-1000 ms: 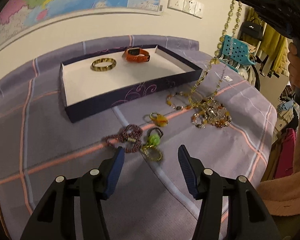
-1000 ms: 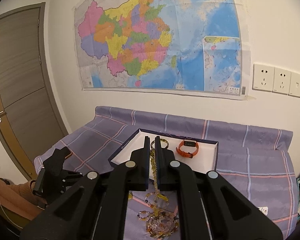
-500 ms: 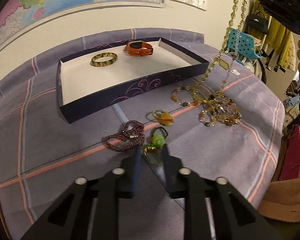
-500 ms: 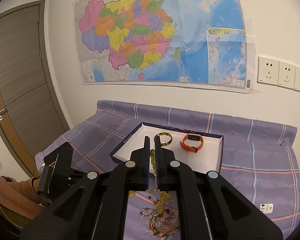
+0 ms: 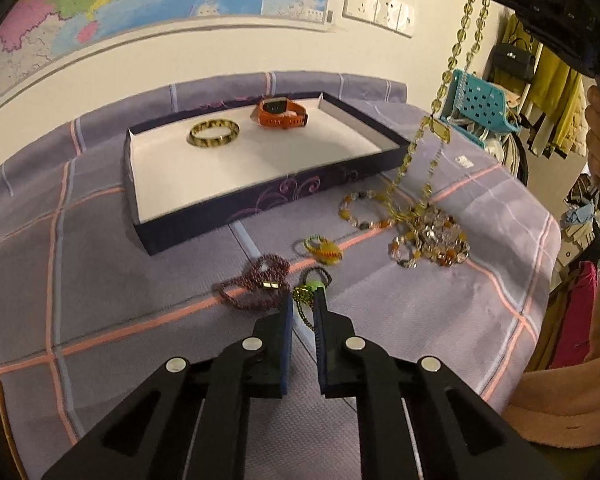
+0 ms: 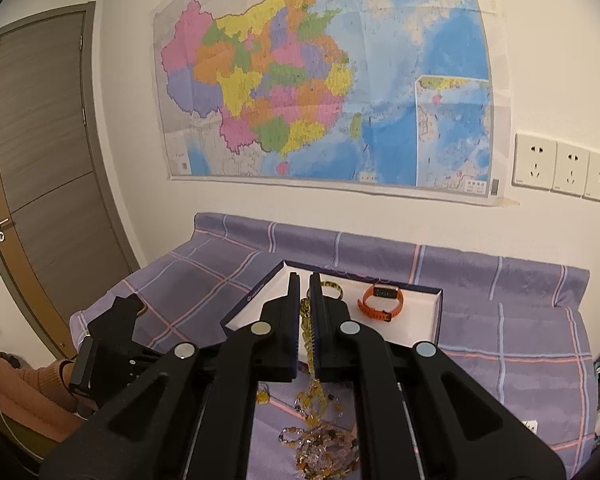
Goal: Organize jewelry
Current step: 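Grasp the small gold ring with the left tool while the right tool lifts the necklace higher, then lower the necklace into the tray with the right tool while the left tool carries the ring over it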
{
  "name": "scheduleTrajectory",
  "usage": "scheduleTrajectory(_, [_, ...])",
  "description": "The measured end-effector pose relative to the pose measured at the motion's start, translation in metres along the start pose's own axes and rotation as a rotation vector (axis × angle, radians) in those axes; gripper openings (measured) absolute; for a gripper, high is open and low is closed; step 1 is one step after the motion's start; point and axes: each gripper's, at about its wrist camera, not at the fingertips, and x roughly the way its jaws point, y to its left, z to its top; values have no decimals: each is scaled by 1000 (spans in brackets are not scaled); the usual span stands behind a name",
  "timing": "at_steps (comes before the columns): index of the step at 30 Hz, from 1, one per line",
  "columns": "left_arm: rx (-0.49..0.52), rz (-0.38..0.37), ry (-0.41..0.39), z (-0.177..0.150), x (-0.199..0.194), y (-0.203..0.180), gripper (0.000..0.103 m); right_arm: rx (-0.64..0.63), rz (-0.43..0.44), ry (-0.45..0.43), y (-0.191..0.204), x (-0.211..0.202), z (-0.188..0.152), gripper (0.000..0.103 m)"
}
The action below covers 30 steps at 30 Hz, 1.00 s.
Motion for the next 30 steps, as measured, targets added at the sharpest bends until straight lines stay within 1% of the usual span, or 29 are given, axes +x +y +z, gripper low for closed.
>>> scheduleTrajectory(6, [-6,-1,-48,15,-12,6,8,-13,-1,-30,1,-2,15,5])
scheduleTrajectory(12, [-11,9,-101,39,-20,15,8,-8,3,-54,-3,2,32,5])
scheduleTrajectory(14, [-14,15,-111,46,-19,19,9,-8,-8,-60,-6,6,38,5])
scheduleTrajectory(18, [-20,12,-125,62,-17,25,8,-6,-10,-62,-10,19,50,5])
scheduleTrajectory(22, [-33,1,-128,76,-11,32,9,-4,-36,-60,-17,37,61,5])
scheduleTrajectory(27, [-53,-3,-130,90,-4,44,8,16,-33,-34,-27,64,68,5])
scheduleTrajectory(30, [-61,9,-121,97,4,49,8,24,-40,-20,-32,78,70,5])
